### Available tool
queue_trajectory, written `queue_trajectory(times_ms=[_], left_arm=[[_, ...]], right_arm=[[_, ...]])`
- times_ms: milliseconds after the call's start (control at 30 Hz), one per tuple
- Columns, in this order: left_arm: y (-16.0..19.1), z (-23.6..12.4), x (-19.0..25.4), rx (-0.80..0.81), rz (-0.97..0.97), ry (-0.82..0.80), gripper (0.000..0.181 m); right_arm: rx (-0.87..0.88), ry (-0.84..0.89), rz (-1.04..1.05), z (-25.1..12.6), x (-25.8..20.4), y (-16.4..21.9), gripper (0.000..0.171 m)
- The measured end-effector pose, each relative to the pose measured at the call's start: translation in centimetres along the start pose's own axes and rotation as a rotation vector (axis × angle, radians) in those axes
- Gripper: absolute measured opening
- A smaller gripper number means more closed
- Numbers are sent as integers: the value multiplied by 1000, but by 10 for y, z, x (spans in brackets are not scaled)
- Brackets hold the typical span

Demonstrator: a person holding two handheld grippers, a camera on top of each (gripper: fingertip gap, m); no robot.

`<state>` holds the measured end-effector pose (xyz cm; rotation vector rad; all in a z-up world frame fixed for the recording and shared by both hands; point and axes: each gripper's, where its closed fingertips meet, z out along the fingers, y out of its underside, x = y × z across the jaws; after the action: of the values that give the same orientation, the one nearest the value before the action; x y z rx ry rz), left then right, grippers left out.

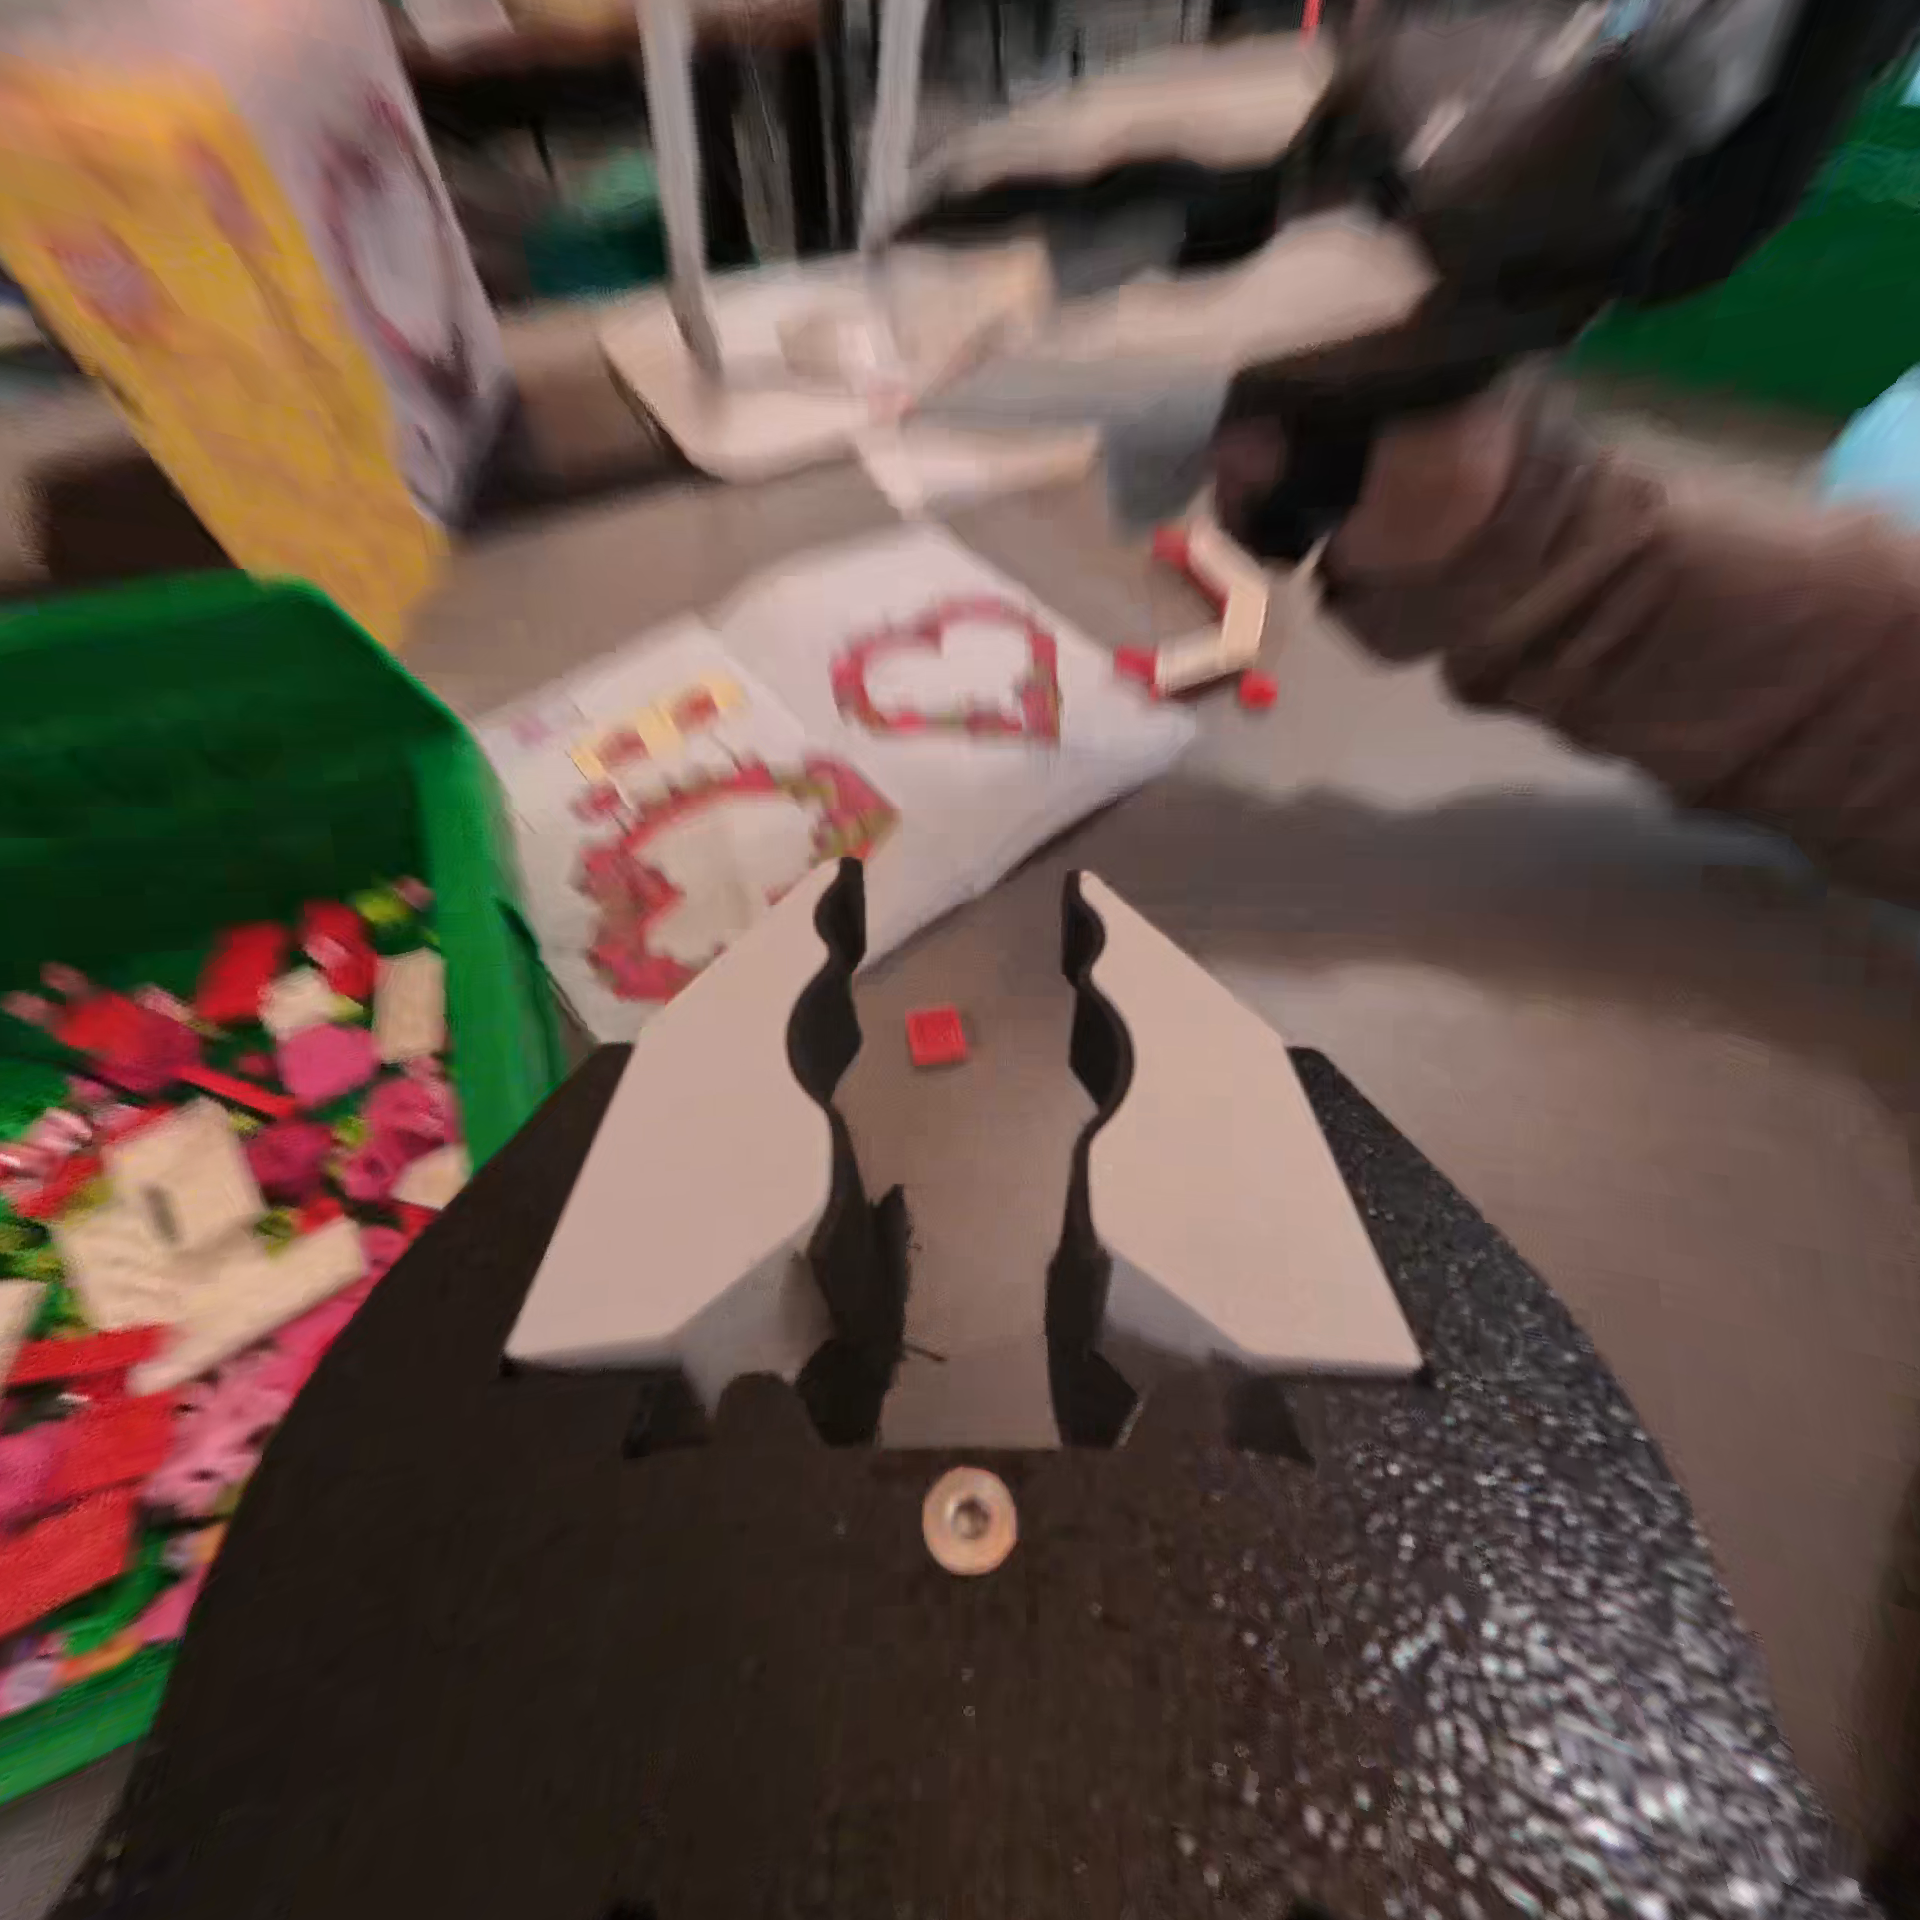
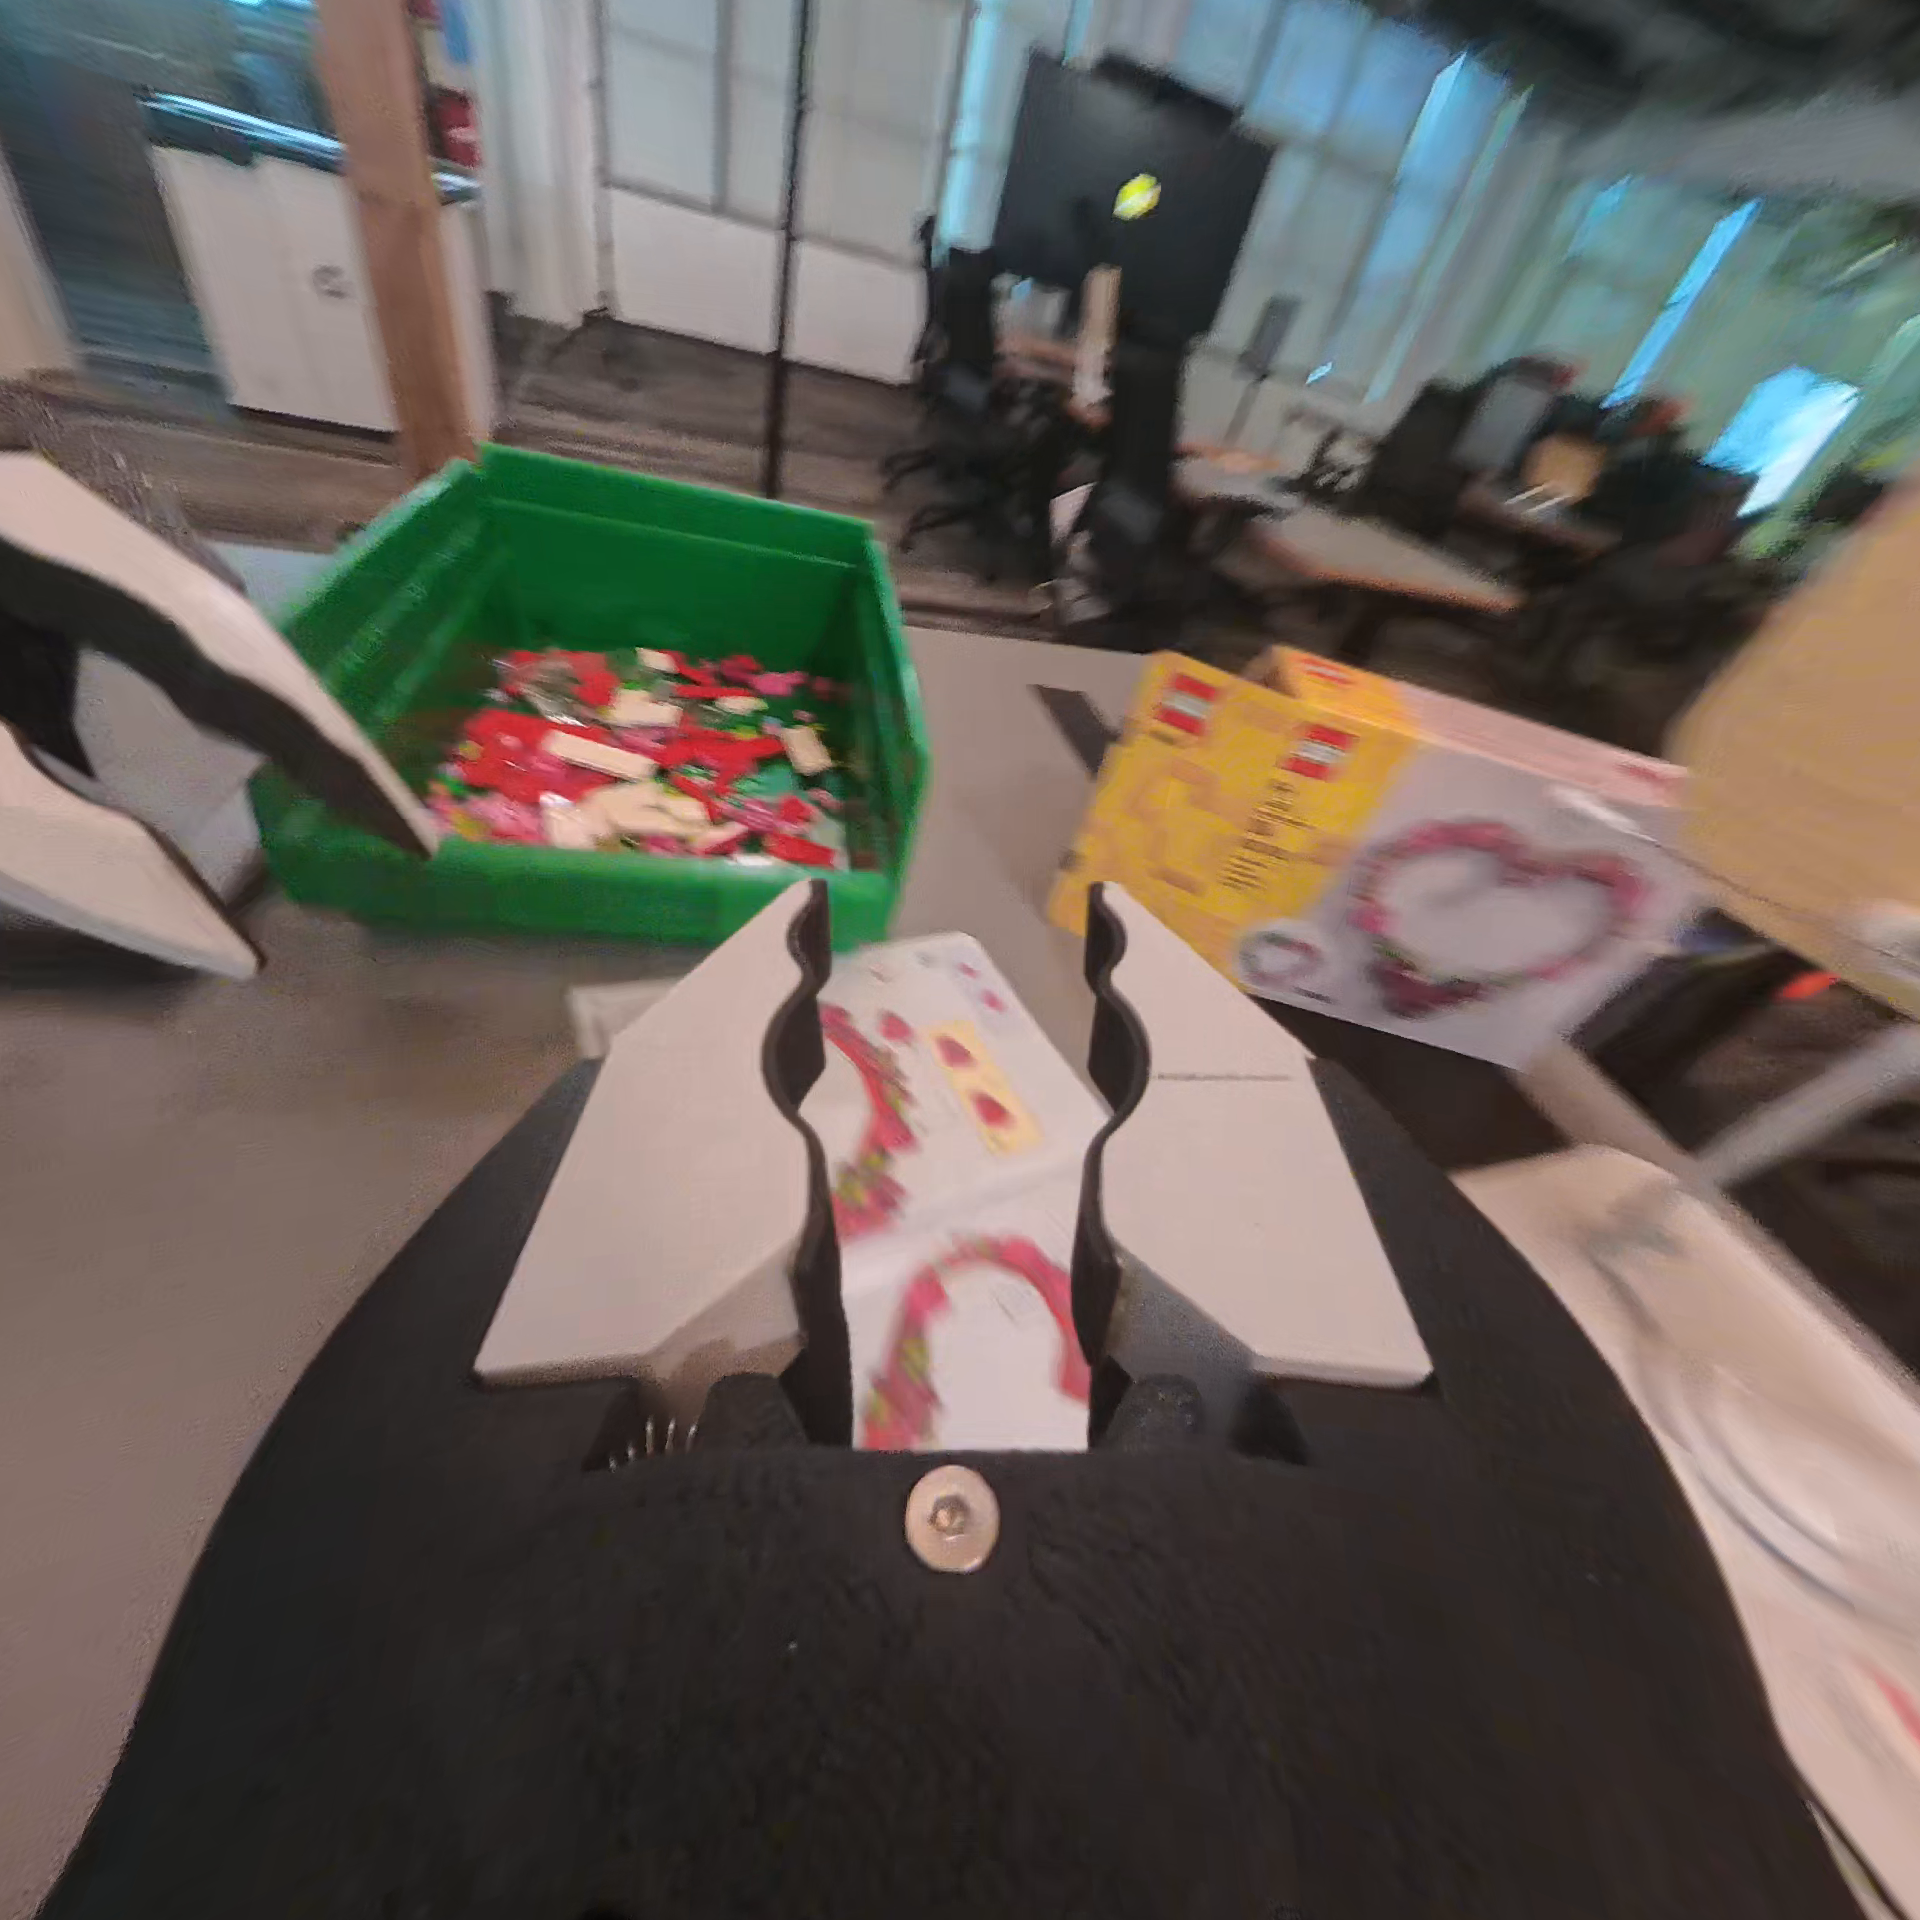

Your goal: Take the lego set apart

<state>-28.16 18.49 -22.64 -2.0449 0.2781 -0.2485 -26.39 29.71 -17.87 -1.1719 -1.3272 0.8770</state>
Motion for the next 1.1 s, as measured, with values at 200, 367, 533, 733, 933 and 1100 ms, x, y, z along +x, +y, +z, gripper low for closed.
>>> queue_trajectory(times_ms=[200, 367, 533, 733, 933, 1100], left_arm=[[73, 44, 6, -269, -33, -68, 49], [86, 55, 1, -325, -81, -87, 39], [86, 58, -9, -307, -143, -127, 18], [11, 17, -26, -6, -31, -260, 14], [-19, -48, -138, -47, -99, -628, 28], [12, -41, -181, -215, -305, -645, 107]], right_arm=[[69, 255, -109, -109, 47, 44, 36], [94, 301, -87, -136, 69, 52, 34], [31, 415, -117, -138, 93, 68, 31], [13, 505, -128, -152, 111, 81, 26], [-5, 523, -82, -159, 118, 90, 25], [-19, 522, -52, -163, 121, 96, 25]])
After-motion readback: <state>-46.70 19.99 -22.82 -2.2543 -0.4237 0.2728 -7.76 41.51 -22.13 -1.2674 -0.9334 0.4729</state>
